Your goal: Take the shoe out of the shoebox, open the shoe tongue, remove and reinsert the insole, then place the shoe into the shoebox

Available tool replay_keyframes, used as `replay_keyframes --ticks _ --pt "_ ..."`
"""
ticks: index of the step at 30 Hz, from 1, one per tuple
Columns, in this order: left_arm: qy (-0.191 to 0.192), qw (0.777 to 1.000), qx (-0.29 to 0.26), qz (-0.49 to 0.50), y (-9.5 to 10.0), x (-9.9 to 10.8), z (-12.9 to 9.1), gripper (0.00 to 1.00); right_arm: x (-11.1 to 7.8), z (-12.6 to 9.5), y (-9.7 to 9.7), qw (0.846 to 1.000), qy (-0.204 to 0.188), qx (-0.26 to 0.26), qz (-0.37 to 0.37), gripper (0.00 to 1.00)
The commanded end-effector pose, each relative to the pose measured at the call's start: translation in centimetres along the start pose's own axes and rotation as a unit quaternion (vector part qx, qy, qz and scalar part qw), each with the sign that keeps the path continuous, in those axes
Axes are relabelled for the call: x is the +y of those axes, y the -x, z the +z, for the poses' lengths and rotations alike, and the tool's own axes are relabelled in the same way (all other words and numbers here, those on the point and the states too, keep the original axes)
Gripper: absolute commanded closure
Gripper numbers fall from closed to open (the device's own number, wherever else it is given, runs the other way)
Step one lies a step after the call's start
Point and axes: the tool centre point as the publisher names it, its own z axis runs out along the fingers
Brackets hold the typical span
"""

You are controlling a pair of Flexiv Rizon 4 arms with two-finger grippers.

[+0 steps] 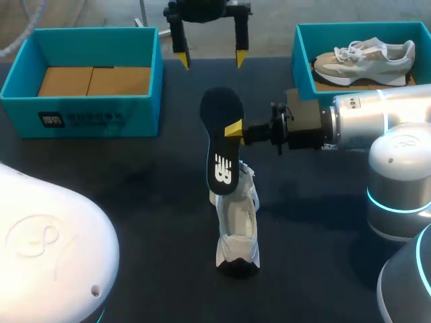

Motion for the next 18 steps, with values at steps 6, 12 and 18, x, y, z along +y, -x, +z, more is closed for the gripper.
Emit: replay_keyframes --ticks 6,12,18 --pt "-0.001 1.000 -0.013 0.018 0.9 0.6 0.4 0.00 0.0 0.2 0.0 1.000 0.001 -0.001 0.000 1.00" --pt "-0.010 0.994 -0.109 0.028 -0.7 0.0 -0.2 0.00 0.0 0.2 0.0 1.000 0.001 -0.001 0.000 1.00" --pt "0.000 0.975 -0.218 0.037 -2.7 -1.9 -0.4 0.00 0.0 0.2 0.0 1.000 0.001 -0.001 0.000 1.00"
